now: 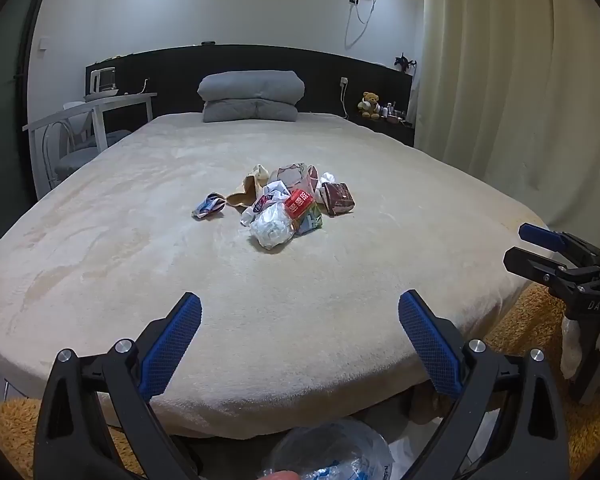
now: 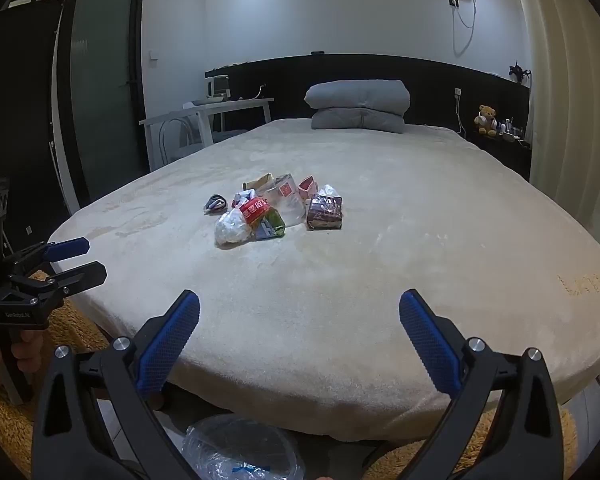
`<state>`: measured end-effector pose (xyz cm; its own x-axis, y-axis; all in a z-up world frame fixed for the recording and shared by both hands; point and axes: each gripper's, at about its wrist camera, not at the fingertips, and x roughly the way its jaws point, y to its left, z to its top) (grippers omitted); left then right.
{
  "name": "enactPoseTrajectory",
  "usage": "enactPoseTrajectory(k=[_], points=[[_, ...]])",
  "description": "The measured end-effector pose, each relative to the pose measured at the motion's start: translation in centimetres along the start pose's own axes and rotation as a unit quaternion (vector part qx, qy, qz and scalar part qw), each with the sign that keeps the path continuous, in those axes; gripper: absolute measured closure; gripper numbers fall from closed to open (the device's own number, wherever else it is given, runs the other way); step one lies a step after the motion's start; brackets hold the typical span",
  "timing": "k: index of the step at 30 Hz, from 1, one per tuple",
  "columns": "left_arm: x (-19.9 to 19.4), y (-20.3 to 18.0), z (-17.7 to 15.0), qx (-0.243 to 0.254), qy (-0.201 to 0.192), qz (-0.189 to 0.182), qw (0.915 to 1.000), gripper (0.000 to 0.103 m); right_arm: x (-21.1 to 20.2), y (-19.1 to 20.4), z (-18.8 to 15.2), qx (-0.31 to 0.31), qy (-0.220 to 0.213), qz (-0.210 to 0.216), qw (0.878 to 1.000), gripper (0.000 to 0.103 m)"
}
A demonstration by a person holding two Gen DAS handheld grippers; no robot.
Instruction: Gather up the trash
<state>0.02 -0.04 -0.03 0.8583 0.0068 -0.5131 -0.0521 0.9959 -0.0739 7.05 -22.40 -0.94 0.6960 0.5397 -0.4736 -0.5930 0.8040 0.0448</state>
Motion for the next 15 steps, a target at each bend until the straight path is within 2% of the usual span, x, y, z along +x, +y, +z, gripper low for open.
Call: enactPoseTrajectory(k=[15], points=[[0.3, 0.0, -0.3, -0.002, 0.002, -0.008, 1.0, 0.006, 1.2, 0.2, -0.2, -0.011, 0.012, -0.003, 1.0, 0.004]])
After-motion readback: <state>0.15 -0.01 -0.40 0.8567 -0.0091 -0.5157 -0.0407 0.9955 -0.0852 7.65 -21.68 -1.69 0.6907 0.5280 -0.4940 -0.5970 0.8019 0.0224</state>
